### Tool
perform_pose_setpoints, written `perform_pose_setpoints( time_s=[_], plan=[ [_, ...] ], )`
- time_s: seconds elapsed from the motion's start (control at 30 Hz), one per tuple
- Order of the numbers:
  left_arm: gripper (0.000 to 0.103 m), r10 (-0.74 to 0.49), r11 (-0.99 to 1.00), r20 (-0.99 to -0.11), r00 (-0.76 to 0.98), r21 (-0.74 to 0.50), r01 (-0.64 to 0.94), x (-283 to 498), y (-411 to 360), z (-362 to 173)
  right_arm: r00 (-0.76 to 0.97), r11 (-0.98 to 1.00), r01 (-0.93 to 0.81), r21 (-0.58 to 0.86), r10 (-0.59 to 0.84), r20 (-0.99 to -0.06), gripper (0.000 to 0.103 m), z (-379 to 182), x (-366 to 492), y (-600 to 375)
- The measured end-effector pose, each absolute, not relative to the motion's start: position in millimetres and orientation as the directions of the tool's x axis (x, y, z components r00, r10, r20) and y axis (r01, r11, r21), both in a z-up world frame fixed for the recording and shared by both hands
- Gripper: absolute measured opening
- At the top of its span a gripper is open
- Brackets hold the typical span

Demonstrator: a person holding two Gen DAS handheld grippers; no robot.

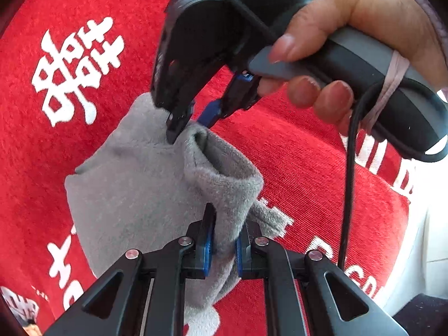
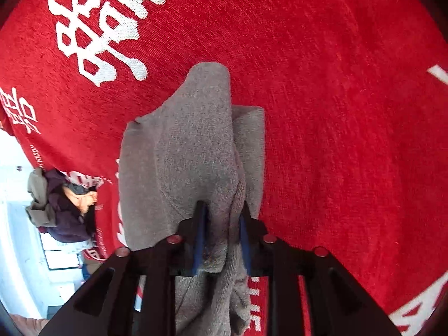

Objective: Fold small clothes

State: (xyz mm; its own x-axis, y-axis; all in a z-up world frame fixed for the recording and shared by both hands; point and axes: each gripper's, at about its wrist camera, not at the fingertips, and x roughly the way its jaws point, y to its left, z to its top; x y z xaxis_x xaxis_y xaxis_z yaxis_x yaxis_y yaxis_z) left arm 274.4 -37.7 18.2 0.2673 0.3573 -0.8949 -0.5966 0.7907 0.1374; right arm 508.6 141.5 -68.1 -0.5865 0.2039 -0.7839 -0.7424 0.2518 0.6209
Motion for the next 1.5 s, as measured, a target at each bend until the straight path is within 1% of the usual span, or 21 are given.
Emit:
perform_pose_setpoints(
  time_s=[0.03, 0.07, 0.1, 0.13, 0.23, 0.33, 0.47, 0.53, 0.57, 0.6, 0.73, 0.83, 0.93, 1.03, 1.07, 1.1, 1.13, 1.17, 1.37, 1.47, 1.5],
  plan=[
    [0.036, 0.345, 0.783, -0.899, 0.268, 0.118, -0.611, 270, -37, 22, -0.576, 0.251, -0.751, 0.61, 0.201, -0.792, 0.031, -64, 510, 142],
    [0.054, 0.341, 0.777, -0.901, 0.267, 0.111, -0.62, 268, -35, 23, -0.568, 0.252, -0.758, 0.602, 0.2, -0.799, 0.031, -59, 503, 142],
    [0.076, 0.354, 0.765, -0.897, 0.263, 0.116, -0.633, 264, -34, 25, -0.559, 0.258, -0.762, 0.594, 0.202, -0.804, 0.032, -55, 504, 140],
    [0.076, 0.377, 0.753, -0.887, 0.268, 0.125, -0.646, 259, -35, 31, -0.551, 0.266, -0.764, 0.588, 0.205, -0.809, 0.032, -54, 505, 136],
    [0.076, 0.35, 0.747, -0.898, 0.267, 0.096, -0.658, 248, -35, 39, -0.53, 0.3, -0.759, 0.578, 0.23, -0.816, 0.032, -41, 510, 121],
    [0.077, 0.351, 0.71, -0.899, 0.263, 0.072, -0.701, 228, -29, 48, -0.526, 0.317, -0.747, 0.585, 0.256, -0.811, 0.032, -25, 511, 103],
    [0.077, 0.346, 0.599, -0.91, 0.23, 0.025, -0.8, 190, 5, 50, -0.563, 0.272, -0.735, 0.621, 0.265, -0.783, 0.032, -4, 501, 79],
    [0.077, 0.33, 0.549, -0.919, 0.215, 0.001, -0.836, 172, 23, 43, -0.585, 0.255, -0.73, 0.634, 0.247, -0.773, 0.029, -1, 495, 70],
    [0.077, 0.325, 0.536, -0.922, 0.21, -0.003, -0.844, 167, 28, 39, -0.581, 0.249, -0.739, 0.626, 0.234, -0.779, 0.02, -1, 490, 66],
    [0.077, 0.317, 0.524, -0.926, 0.202, -0.006, -0.851, 162, 32, 33, -0.57, 0.243, -0.754, 0.61, 0.217, -0.792, 0.014, -3, 484, 63],
    [0.077, 0.236, 0.467, -0.958, 0.163, -0.036, -0.884, 144, 39, 0, -0.531, 0.271, -0.788, 0.554, 0.159, -0.833, 0.01, -26, 472, 48],
    [0.077, 0.167, 0.416, -0.969, 0.183, -0.099, -0.904, 127, 36, -21, -0.531, 0.333, -0.773, 0.541, 0.127, -0.838, 0.008, -53, 476, 30],
    [0.079, 0.137, 0.379, -0.967, 0.217, -0.151, -0.913, 117, 35, -27, -0.557, 0.385, -0.727, 0.569, 0.155, -0.816, 0.008, -64, 482, 17],
    [0.082, 0.119, 0.364, -0.969, 0.215, -0.159, -0.918, 112, 38, -28, -0.547, 0.409, -0.72, 0.561, 0.163, -0.821, 0.008, -63, 487, 13],
    [0.082, 0.109, 0.359, -0.97, 0.217, -0.165, -0.919, 111, 39, -26, -0.535, 0.415, -0.728, 0.547, 0.156, -0.83, 0.009, -61, 488, 13],
    [0.082, 0.107, 0.352, -0.97, 0.22, -0.17, -0.92, 109, 41, -23, -0.52, 0.417, -0.74, 0.528, 0.145, -0.842, 0.021, -59, 489, 13],
    [0.082, 0.108, 0.348, -0.968, 0.225, -0.175, -0.921, 107, 43, -19, -0.48, 0.417, -0.771, 0.482, 0.119, -0.869, 0.031, -54, 491, 15],
    [0.082, 0.115, 0.342, -0.966, 0.232, -0.18, -0.922, 104, 45, -15, -0.459, 0.411, -0.786, 0.461, 0.111, -0.881, 0.045, -51, 492, 16],
    [0.082, 0.191, 0.247, -0.94, 0.284, -0.234, -0.94, 86, 91, 11, -0.421, 0.353, -0.802, 0.483, 0.241, -0.875, 0.046, -14, 511, 46],
    [0.082, 0.234, 0.2, -0.937, 0.259, -0.214, -0.956, 90, 124, 11, -0.42, 0.305, -0.809, 0.503, 0.297, -0.857, 0.045, -6, 510, 82],
    [0.082, 0.248, 0.187, -0.937, 0.245, -0.201, -0.962, 92, 133, 9, -0.426, 0.289, -0.811, 0.509, 0.306, -0.852, 0.044, -6, 506, 97]
  ],
)
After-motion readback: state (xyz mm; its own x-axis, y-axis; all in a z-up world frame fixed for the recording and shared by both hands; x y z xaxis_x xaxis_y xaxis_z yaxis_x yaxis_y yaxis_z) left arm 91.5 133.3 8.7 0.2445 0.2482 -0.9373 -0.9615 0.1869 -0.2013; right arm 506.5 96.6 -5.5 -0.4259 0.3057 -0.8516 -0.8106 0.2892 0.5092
